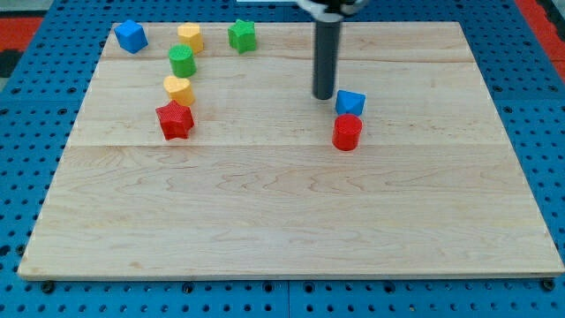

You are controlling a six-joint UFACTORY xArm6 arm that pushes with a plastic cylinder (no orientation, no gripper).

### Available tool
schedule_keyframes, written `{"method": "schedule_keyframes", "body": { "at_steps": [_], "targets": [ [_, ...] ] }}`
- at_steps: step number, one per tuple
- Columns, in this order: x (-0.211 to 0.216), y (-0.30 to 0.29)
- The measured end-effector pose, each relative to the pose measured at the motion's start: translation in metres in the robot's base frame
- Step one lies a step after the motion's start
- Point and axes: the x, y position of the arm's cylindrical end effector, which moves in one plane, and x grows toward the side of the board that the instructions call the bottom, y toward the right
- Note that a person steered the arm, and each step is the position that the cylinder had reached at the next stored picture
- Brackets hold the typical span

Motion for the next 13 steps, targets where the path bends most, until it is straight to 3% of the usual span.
{"method": "schedule_keyframes", "body": {
  "at_steps": [1,2,3,6,8,9,10,11,12,13],
  "targets": [
    [0.027,0.044],
    [0.057,-0.024],
    [0.096,-0.037],
    [0.145,0.059],
    [0.131,-0.105],
    [0.152,-0.028],
    [0.19,-0.013],
    [0.195,-0.075],
    [0.145,-0.142],
    [0.153,-0.111]
  ]
}}
